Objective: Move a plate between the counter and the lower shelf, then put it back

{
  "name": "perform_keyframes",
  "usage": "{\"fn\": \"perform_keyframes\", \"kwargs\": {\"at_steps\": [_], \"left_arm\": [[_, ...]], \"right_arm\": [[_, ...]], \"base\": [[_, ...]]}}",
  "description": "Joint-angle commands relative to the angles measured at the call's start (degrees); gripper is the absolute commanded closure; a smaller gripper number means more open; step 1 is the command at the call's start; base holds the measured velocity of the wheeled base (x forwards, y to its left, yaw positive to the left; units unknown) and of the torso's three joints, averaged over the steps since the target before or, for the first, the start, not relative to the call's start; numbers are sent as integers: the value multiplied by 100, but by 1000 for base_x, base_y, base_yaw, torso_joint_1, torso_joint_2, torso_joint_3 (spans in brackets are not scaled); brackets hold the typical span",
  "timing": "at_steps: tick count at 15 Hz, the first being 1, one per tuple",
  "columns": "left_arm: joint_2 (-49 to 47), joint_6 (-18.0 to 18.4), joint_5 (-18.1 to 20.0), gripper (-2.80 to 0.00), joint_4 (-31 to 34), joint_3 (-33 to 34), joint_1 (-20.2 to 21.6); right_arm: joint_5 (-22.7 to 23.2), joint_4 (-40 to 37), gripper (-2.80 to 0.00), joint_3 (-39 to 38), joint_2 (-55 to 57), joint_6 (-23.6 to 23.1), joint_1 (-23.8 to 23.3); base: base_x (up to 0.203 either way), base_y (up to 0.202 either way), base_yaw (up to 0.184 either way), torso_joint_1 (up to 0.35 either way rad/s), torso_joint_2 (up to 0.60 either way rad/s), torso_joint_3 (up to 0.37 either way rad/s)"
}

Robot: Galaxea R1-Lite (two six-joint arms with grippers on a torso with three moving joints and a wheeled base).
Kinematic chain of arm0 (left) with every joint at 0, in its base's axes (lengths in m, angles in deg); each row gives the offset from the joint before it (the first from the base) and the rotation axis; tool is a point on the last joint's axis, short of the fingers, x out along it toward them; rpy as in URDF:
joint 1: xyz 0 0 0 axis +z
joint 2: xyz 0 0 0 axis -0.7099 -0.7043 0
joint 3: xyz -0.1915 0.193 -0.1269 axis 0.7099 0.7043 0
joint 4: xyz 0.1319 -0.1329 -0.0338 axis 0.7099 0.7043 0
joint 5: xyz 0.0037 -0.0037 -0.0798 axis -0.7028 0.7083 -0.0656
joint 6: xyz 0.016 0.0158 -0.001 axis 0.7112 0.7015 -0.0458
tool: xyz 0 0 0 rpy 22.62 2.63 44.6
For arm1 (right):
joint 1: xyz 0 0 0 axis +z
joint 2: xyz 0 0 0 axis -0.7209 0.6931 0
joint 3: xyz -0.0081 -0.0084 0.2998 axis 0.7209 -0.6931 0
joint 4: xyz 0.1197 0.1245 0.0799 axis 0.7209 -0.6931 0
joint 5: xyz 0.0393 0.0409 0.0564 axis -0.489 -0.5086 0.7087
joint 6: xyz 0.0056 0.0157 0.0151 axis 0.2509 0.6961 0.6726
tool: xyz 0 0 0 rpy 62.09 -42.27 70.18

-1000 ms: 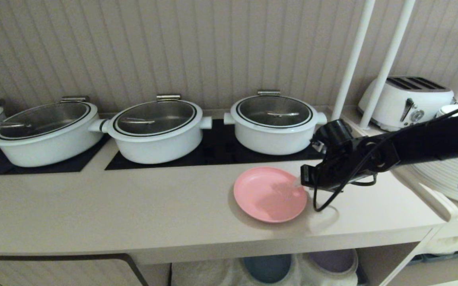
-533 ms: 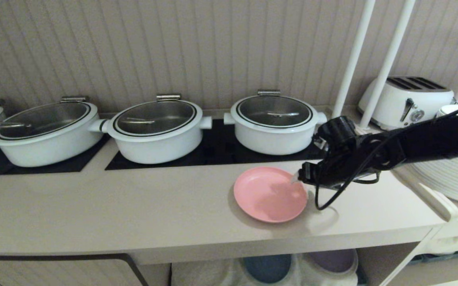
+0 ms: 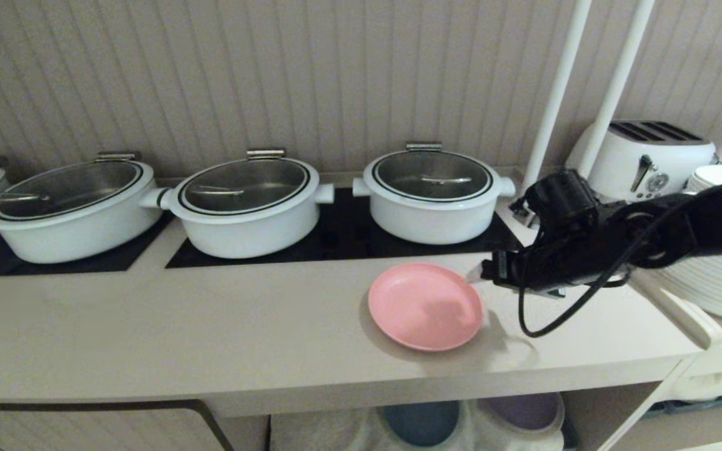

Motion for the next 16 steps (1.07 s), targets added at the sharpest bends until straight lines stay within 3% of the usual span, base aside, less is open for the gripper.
{"fn": "perform_keyframes", "kwargs": {"at_steps": [1,2,9,13,16], "left_arm": [[2,0,-2,0,-1,0,0],[2,0,-2,0,-1,0,0],[2,0,-2,0,-1,0,0],[2,0,-2,0,-1,0,0],[2,0,-2,0,-1,0,0]], "right_arm": [[4,-4,-247,-182,-383,8,1],[4,-1,0,-299,-545,1,1],[-19,11,0,-1557,-1999,-94,-5],[-149,133,0,-2801,-3275,-599,-179],[-166,690,0,-3972,-4437,-1077,-593]], "base": [[0,0,0,0,0,0],[0,0,0,0,0,0],[0,0,0,0,0,0],[0,0,0,0,0,0],[0,0,0,0,0,0]]}}
